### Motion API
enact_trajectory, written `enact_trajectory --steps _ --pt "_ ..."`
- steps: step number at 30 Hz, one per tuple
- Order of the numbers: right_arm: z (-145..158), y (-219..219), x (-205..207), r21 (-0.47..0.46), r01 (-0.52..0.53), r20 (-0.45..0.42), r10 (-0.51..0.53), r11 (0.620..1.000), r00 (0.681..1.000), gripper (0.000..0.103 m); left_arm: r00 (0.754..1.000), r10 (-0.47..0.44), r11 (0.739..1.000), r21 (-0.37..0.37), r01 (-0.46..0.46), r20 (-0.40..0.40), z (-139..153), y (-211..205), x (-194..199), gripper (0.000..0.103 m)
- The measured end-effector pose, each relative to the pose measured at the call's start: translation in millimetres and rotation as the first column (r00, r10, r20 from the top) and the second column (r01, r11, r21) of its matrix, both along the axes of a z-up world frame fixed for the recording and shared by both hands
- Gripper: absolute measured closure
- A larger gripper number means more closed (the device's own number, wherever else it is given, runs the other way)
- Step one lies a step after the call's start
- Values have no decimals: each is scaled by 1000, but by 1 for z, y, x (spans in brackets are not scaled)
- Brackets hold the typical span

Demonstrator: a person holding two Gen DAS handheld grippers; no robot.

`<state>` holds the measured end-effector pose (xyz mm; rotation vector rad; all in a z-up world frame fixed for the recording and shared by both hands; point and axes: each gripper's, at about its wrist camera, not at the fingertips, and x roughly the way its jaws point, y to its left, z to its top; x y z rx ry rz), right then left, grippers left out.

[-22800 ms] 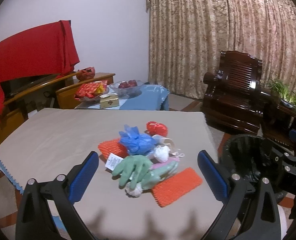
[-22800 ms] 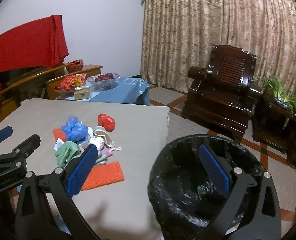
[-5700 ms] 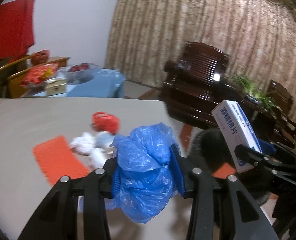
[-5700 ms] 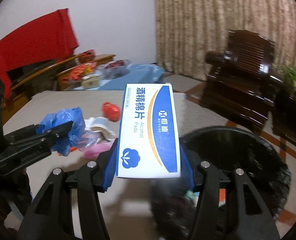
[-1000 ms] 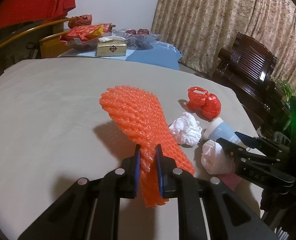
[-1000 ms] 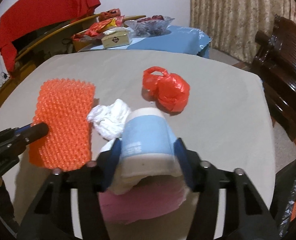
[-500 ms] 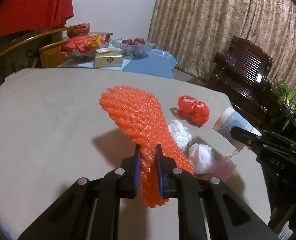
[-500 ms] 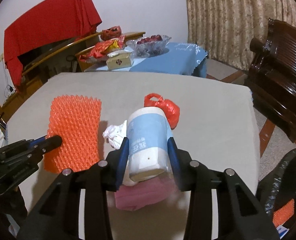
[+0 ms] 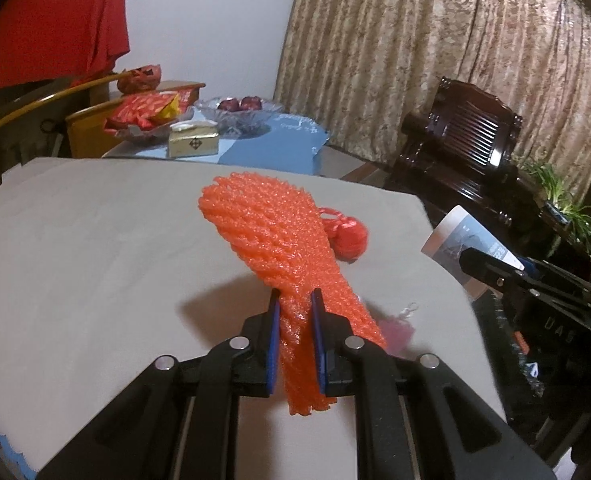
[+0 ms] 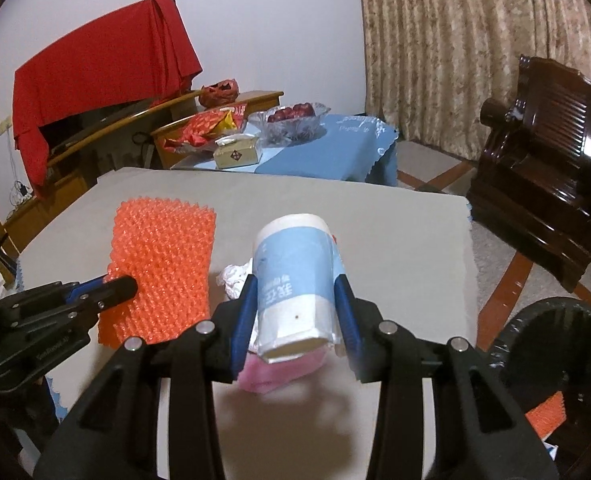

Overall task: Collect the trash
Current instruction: 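Carry the net and cup over the bin and open both tools to drop them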

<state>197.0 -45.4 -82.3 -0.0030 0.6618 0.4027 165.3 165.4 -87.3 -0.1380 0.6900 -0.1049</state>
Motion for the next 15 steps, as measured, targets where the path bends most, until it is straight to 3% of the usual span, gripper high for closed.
enact_trajectory --steps 15 --pt "26 -51 -48 35 78 63 -80 996 995 65 993 -100 995 6 100 58 31 -55 -29 89"
